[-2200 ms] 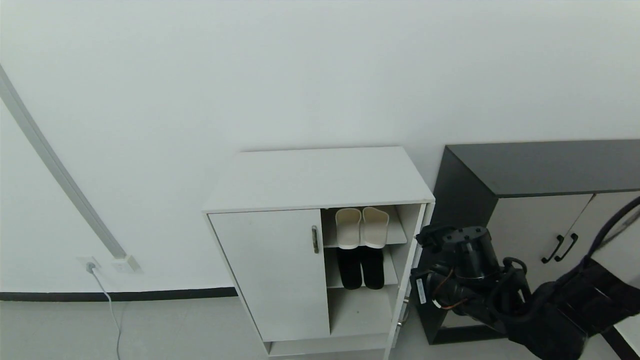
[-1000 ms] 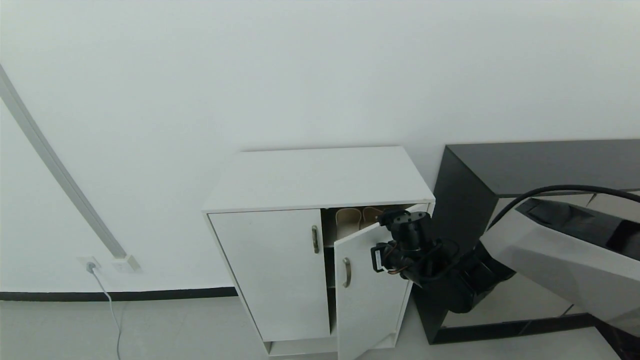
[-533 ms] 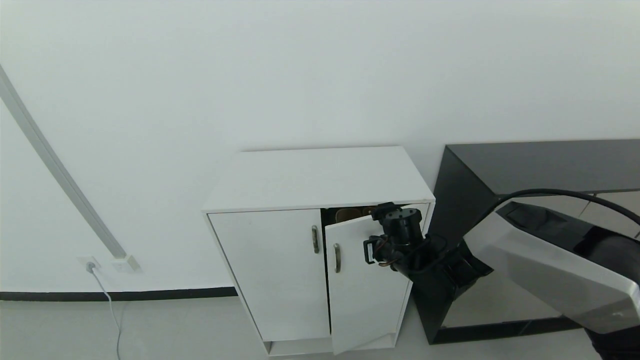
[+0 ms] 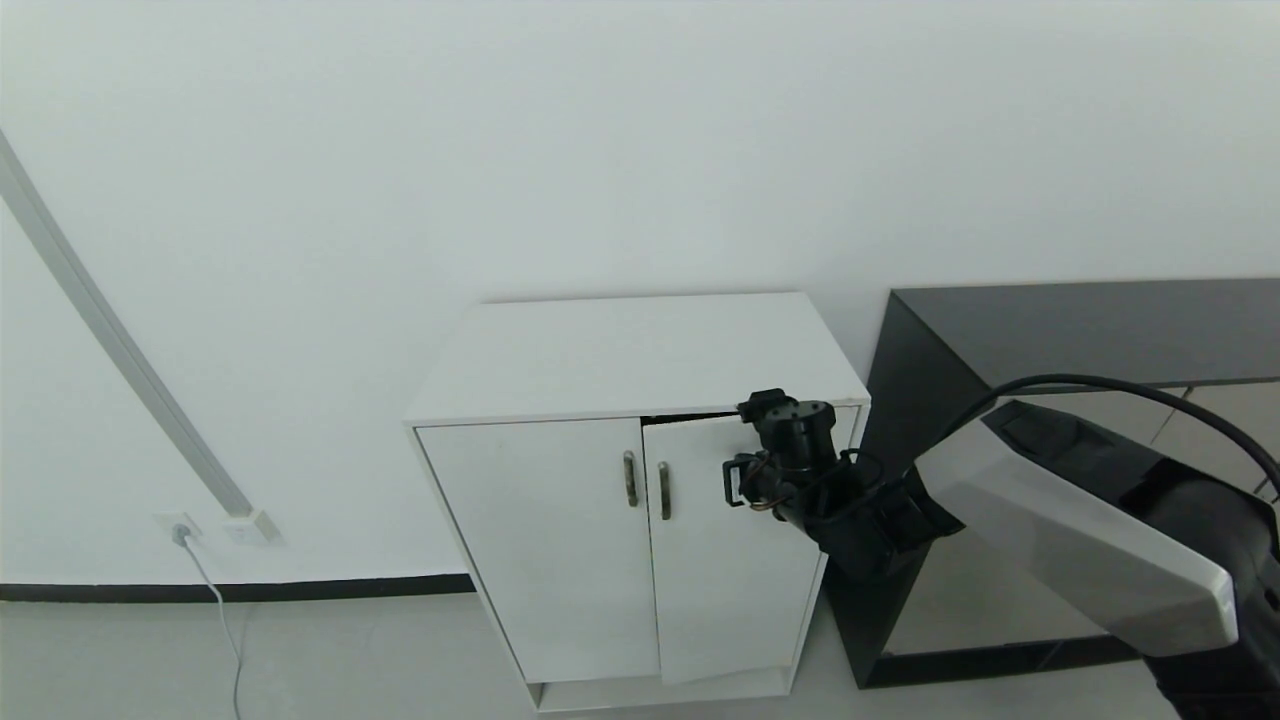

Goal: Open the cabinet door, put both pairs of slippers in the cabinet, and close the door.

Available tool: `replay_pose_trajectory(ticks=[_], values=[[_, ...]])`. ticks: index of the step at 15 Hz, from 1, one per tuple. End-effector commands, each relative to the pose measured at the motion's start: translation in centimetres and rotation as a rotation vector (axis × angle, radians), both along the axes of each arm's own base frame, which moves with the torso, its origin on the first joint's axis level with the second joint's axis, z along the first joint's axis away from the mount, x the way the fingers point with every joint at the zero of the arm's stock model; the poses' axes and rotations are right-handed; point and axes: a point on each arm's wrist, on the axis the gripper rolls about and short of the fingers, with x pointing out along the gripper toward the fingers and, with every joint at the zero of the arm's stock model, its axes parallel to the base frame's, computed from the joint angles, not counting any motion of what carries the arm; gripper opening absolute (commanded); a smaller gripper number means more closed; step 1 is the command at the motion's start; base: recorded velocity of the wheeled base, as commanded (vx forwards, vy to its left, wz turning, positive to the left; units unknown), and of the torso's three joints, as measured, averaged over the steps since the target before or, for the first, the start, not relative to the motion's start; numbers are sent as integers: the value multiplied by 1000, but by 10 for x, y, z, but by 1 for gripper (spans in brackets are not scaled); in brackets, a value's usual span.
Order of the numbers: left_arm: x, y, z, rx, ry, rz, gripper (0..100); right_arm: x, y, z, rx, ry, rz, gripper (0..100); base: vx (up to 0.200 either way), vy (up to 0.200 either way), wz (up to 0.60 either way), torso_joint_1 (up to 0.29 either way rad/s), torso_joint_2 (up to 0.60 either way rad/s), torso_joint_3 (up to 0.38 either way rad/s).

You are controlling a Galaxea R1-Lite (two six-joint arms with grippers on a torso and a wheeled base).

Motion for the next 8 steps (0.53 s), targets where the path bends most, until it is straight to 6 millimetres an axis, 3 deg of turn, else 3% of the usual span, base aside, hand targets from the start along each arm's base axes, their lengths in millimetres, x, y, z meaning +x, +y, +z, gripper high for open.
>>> replay_pose_trajectory(ticks=[1,8], values=[[0,0,0,0,1,-1,0,4,1,-1,1,-2,-3,0,0,0,0,0,0,0],[0,0,0,0,1,-1,0,8,1,1,6,-10,-8,0,0,0,0,0,0,0]])
